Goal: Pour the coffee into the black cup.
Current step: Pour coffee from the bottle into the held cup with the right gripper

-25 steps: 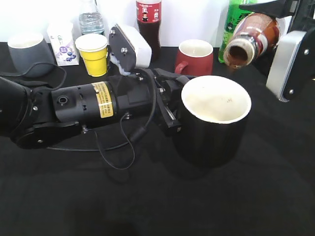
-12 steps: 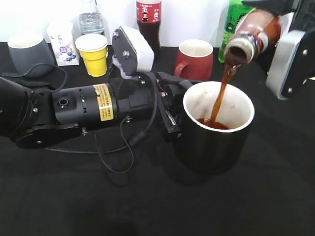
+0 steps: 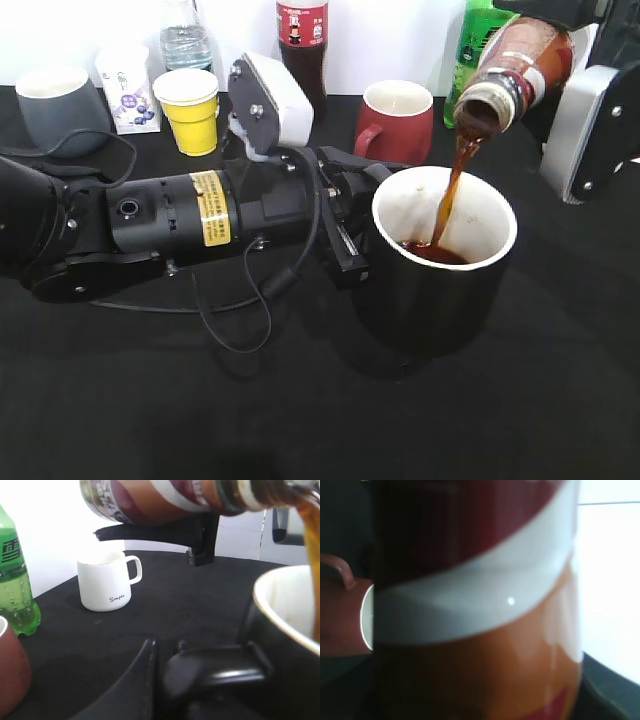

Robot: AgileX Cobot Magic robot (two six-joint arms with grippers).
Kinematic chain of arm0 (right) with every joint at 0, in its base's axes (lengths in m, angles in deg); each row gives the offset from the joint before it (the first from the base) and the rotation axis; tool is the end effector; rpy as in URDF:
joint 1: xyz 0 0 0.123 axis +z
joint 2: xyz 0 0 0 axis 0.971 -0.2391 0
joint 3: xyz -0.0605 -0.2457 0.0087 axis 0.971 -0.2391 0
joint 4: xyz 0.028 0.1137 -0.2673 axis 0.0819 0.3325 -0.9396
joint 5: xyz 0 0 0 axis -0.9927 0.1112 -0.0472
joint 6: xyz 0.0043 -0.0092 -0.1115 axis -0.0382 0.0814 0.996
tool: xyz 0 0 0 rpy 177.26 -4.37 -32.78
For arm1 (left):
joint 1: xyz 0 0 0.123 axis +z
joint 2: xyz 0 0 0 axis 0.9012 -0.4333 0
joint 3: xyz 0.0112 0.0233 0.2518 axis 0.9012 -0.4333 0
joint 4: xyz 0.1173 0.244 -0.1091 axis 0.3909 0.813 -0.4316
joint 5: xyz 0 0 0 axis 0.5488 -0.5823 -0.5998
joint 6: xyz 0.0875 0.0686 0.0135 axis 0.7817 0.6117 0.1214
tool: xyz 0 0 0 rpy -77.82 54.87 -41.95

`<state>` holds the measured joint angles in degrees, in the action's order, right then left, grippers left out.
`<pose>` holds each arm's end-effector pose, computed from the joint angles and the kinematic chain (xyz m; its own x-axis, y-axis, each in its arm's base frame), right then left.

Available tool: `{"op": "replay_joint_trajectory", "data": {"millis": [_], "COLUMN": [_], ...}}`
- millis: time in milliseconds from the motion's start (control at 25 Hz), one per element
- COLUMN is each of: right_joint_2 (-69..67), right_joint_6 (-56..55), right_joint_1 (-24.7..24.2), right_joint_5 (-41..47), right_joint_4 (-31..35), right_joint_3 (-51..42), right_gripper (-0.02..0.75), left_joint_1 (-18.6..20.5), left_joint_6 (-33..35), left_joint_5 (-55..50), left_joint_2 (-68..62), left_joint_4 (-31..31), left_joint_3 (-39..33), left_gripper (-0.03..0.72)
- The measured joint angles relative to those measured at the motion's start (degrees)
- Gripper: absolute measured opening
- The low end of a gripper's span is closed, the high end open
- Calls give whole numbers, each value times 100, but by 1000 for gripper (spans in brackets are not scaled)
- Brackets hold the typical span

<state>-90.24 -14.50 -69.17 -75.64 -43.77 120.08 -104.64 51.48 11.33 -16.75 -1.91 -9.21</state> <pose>0.3219 0.1086 0.1988 0.7019 -0.7089 -0.0698 -0.0718 0.0271 -0.9971 0.2597 -0.2950 0.1294 0.0247 0.1078 -0.9939 0.9460 0.3189 0.0581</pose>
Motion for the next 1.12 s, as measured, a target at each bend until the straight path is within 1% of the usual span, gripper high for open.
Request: {"op": "replay_joint_trajectory", "data": {"millis": [480, 760, 1040, 1120], "right_joint_2": [0, 0, 0, 0], "right_joint_6": [426, 857, 900, 712], "right_joint_1": [0, 0, 0, 0], "right_joint_5": [0, -5, -5, -10], "right_joint_4": [27, 54, 92, 96], "right_joint_3": [0, 0, 0, 0], "right_gripper": [527, 527, 527, 527], "left_joint_1": [0, 0, 0, 0], "left_joint_6": [0, 0, 0, 0], "left_joint_5": [-10, -47, -47, -103], "left_joint_2": [0, 0, 0, 0], "left_joint_4": [11, 15, 21, 11], "left_joint_3": [0, 0, 0, 0], "left_gripper": [56, 56, 56, 56]}}
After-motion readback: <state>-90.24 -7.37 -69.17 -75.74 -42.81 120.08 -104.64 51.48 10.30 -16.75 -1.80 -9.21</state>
